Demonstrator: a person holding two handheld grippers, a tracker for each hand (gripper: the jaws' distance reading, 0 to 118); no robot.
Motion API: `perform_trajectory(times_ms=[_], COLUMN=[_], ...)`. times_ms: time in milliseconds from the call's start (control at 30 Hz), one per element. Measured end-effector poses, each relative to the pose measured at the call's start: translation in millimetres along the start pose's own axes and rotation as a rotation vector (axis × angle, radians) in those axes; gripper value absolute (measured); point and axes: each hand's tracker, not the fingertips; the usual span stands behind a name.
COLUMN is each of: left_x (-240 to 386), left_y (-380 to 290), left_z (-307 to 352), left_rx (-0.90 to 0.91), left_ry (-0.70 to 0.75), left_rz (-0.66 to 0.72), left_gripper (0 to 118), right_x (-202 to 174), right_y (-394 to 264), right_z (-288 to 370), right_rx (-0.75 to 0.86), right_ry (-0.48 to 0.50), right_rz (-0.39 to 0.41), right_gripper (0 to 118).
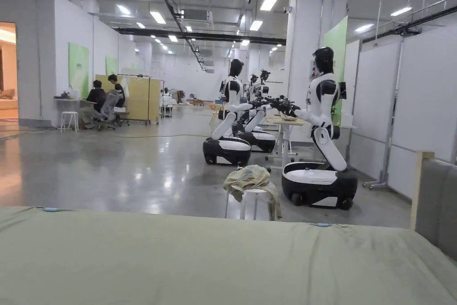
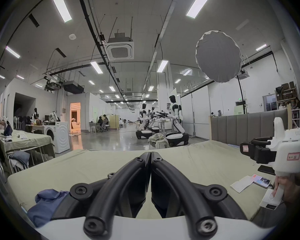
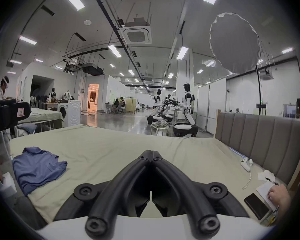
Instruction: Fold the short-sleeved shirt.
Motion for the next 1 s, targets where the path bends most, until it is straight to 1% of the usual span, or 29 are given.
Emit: perform_trajectory(times_ms=[100,233,533,633,833,933,1000], left_x=[-4.0,-9.3,-12.2,-13.1,-17.9,-20.2,-22.1], left_y=[0.8,-0.3,0.9,2.3,4.6,4.7,5.1], left_z=[-4.0,-8.3,-12.7,-15.7,-13.3,-10.0,-11.0], left_rx=[-0.017,-0.043,-0.079,-0.084,-0.080,-0.080,-0.080], left_ry=[0.005,0.024,0.038,0.041,0.053,0.057,0.062], left_rz=[0.017,0.032,0.041,0.026,0.024,0.025,0.023], left_gripper=[3,3,3,3,3,3,3], right_x=[1.6,1.4,5.0,5.3,7.7,9.4,12.4], right_y=[-0.4,2.8,6.3,6.5,7.4,8.8,9.6], right_z=[2.2,4.1,1.5,1.0,-1.3,0.1,0.2], right_rx=[0.006,0.019,0.020,0.020,0.018,0.025,0.027], right_ry=[-0.001,-0.011,-0.022,-0.035,-0.032,-0.048,-0.047], right_rz=[-0.006,0.018,0.009,0.040,0.042,0.063,0.063], right_gripper=[0,0,0,0,0,0,0])
